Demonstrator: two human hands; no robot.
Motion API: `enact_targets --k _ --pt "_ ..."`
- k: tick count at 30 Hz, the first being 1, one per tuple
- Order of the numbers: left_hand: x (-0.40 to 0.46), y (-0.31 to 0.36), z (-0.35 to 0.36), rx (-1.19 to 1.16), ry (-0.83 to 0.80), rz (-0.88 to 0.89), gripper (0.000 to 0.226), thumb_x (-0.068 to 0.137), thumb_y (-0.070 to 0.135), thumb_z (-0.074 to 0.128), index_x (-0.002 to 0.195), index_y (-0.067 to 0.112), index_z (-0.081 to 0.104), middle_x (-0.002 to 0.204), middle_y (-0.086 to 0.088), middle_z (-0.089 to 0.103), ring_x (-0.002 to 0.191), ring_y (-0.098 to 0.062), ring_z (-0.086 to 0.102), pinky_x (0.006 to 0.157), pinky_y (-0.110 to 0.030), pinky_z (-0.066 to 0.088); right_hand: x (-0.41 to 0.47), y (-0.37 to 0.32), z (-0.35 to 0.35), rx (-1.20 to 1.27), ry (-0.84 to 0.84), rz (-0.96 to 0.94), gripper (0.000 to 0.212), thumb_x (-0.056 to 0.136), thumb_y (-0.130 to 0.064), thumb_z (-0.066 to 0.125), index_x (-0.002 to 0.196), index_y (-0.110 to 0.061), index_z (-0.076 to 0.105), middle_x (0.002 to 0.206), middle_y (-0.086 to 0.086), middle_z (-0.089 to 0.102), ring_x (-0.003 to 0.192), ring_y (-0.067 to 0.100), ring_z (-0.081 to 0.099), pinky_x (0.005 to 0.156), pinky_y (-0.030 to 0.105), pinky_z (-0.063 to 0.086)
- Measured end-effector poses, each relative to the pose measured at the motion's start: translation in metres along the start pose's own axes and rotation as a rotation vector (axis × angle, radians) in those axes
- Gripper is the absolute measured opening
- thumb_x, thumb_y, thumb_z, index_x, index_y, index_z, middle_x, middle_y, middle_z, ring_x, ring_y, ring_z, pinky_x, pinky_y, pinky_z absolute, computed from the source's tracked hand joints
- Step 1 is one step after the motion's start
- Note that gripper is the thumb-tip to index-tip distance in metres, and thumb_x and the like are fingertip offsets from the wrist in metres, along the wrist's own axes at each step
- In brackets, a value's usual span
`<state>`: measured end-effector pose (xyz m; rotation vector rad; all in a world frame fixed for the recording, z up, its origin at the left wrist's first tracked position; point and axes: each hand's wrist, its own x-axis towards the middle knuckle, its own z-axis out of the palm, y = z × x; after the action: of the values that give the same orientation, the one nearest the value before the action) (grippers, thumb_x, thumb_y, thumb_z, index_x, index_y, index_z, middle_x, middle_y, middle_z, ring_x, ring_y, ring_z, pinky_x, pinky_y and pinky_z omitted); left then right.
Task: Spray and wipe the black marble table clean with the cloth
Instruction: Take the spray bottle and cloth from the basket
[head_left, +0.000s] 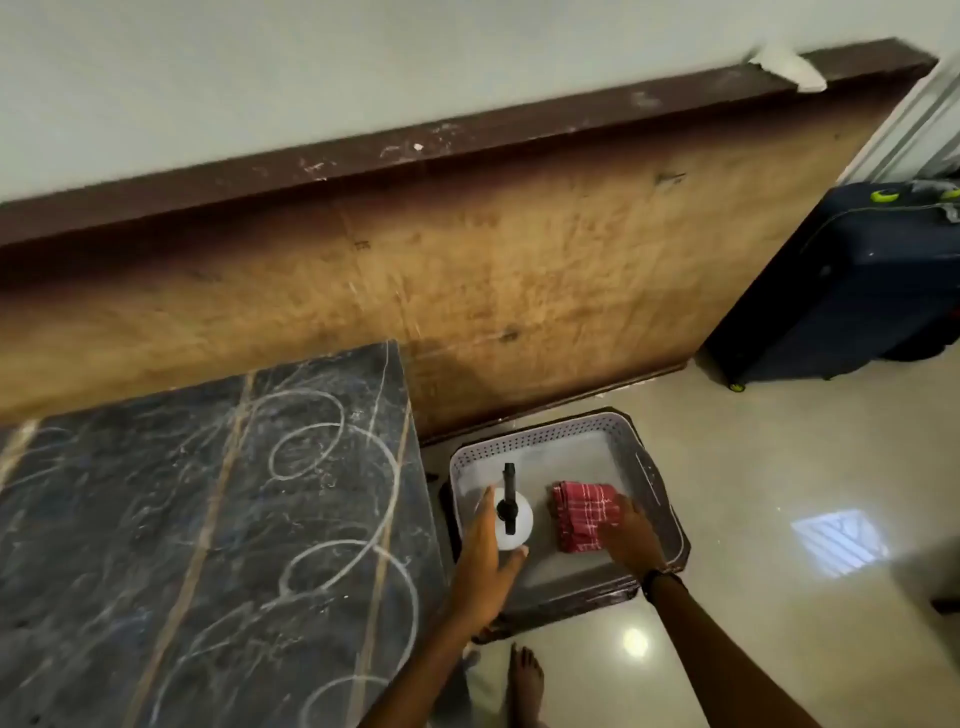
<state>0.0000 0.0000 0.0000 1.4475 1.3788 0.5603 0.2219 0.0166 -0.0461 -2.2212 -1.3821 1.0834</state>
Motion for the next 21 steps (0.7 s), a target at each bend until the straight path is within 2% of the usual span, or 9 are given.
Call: enact_targets --k 3,7,10,12,14,15,17,19,21 --pt "0.035 -0.015 0.026 0.006 0.099 -0.080 0.079 0.088 0.016 0.060 0.144 0.027 0.004 0.151 0.011 0.010 0.145 -0.021 0.021 0.113 -0.029 0.023 0.042 0.021 0.010 -0.039 0.011 0.037 0.046 0.089 -0.009 0.060 0.132 -0.003 0.044 0.127 0.021 0.049 0.109 0.036 0.056 0.094 0.047 0.047" --pt "0.057 -0.039 0.043 -0.058 0.170 -0.145 0.073 0.079 0.064 0.049 0.137 0.048 0.008 0.151 0.017 0.012 0.143 -0.016 0.023 0.112 -0.041 0.030 0.071 0.041 0.031 -0.046 -0.005 0.143 0.052 0.086 -0.013 0.064 0.130 -0.001 0.039 0.128 0.023 0.048 0.110 0.041 0.056 0.092 0.058 0.048" --pt "0.073 -0.052 0.051 -0.068 0.214 -0.160 0.072 0.080 0.048 0.062 0.133 0.060 0.016 0.150 0.010 0.033 0.137 -0.014 0.035 0.111 -0.043 0.036 0.082 0.053 0.044 -0.044 0.015 0.179 0.055 0.087 -0.017 0.062 0.134 -0.003 0.036 0.128 0.025 0.048 0.112 0.045 0.053 0.091 0.061 0.046" --pt "0.081 -0.056 0.054 -0.069 0.248 -0.163 0.070 0.075 0.060 0.062 0.133 0.062 0.022 0.142 0.014 0.046 0.130 -0.001 0.042 0.108 -0.030 0.039 0.083 0.056 0.047 -0.041 0.040 0.201 0.056 0.086 -0.013 0.064 0.134 0.000 0.038 0.128 0.027 0.048 0.113 0.046 0.051 0.093 0.059 0.046" --pt "0.089 -0.058 0.056 -0.089 0.275 -0.148 0.070 0.072 0.064 0.062 0.133 0.054 0.030 0.134 0.025 0.046 0.124 0.014 0.040 0.104 -0.018 0.035 0.087 0.066 0.049 0.017 0.052 0.225 0.055 0.082 -0.009 0.069 0.129 0.004 0.044 0.125 0.028 0.049 0.110 0.045 0.053 0.092 0.056 0.046" --pt "0.092 -0.060 0.057 -0.118 0.276 -0.159 0.069 0.072 0.059 0.066 0.133 0.047 0.034 0.134 0.021 0.049 0.124 0.012 0.042 0.104 -0.019 0.035 0.089 0.072 0.048 0.060 0.042 0.227 0.054 0.080 -0.010 0.072 0.125 0.004 0.048 0.122 0.027 0.052 0.107 0.043 0.055 0.091 0.053 0.048" --pt "0.097 -0.061 0.059 -0.176 0.262 -0.185 0.066 0.071 0.049 0.073 0.128 0.040 0.040 0.132 0.009 0.055 0.122 -0.005 0.049 0.104 -0.028 0.037 0.094 0.082 0.044 0.138 -0.016 0.231 0.047 0.077 -0.014 0.077 0.116 0.000 0.057 0.111 0.021 0.062 0.099 0.036 0.063 0.086 0.044 0.052" --pt "0.102 -0.057 0.060 -0.172 0.238 -0.195 0.063 0.069 0.054 0.070 0.125 0.041 0.042 0.126 0.013 0.057 0.115 -0.011 0.053 0.099 -0.030 0.039 0.092 0.079 0.035 0.189 -0.091 0.226 0.037 0.077 -0.015 0.078 0.108 -0.001 0.063 0.098 0.014 0.068 0.087 0.027 0.066 0.076 0.032 0.052" --pt "0.105 -0.052 0.059 -0.178 0.211 -0.175 0.065 0.070 0.061 0.067 0.125 0.033 0.047 0.120 0.010 0.062 0.106 -0.017 0.060 0.098 -0.037 0.047 0.084 0.069 0.028 0.248 -0.121 0.187 0.033 0.078 -0.016 0.077 0.105 -0.004 0.064 0.091 0.006 0.067 0.080 0.019 0.064 0.073 0.027 0.051"
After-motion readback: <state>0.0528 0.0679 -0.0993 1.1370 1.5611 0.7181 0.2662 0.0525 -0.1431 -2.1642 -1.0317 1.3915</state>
